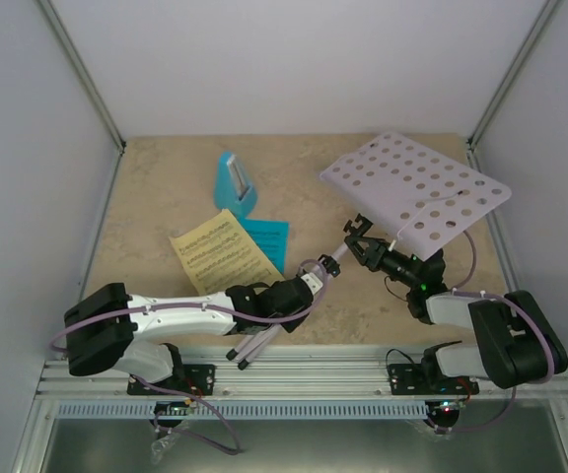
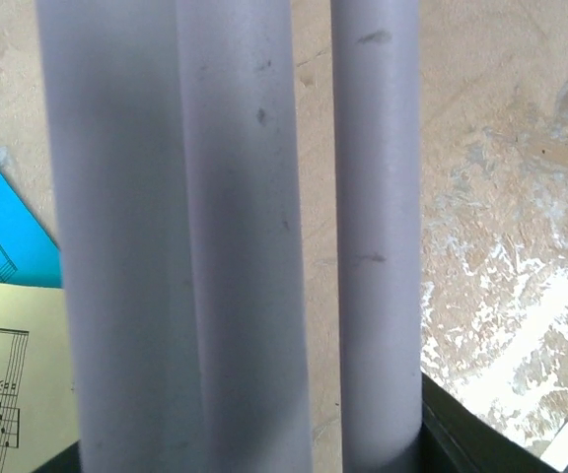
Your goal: Pack up the instrument practice props
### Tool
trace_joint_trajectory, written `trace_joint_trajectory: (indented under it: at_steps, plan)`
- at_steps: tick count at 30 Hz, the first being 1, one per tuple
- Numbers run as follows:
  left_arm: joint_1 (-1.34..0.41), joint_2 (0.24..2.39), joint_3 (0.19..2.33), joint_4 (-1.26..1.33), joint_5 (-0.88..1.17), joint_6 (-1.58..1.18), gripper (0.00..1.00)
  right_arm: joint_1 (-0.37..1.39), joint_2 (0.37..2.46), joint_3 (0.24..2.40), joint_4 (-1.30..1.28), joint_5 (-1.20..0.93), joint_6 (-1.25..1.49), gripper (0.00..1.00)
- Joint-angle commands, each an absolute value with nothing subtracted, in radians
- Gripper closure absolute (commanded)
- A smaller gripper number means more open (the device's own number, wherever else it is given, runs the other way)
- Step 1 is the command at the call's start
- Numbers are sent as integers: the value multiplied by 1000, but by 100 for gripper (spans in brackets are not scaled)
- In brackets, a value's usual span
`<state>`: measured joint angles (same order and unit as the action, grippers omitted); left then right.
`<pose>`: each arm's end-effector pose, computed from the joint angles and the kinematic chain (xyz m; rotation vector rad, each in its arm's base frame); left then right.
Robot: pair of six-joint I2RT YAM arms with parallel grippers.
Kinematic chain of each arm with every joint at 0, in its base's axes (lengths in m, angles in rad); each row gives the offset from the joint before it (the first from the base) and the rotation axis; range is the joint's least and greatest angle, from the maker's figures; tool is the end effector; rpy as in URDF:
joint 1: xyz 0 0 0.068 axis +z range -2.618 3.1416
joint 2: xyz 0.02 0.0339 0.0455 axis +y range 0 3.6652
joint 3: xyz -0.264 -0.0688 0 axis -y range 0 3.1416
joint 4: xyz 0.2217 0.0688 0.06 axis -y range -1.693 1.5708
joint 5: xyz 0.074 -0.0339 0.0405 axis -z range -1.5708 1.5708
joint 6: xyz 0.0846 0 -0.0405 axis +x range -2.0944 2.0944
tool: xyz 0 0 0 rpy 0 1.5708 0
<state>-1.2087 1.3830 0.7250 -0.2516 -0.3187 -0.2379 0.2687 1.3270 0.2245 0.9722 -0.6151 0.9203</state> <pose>0.1231 -0.2502 0.1629 1.0157 2.2129 -0.2593 0.2298 0.1139 0.1804 0.1018 1.8844 1.3718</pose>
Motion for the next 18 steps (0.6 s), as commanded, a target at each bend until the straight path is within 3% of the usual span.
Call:
trace_joint_trajectory:
  at_steps: [1,9,18]
  plan:
    - [-1204,1288,824,-78,-494,-313,100,153,1392,181,983,-317,690,56]
    - [-1196,1297,813,27,-503,-360,100,139,1374,122,1021,-330,691,35]
    - [-1168,1275,804,85,-489,-412,100,130,1316,91,977,-323,677,29]
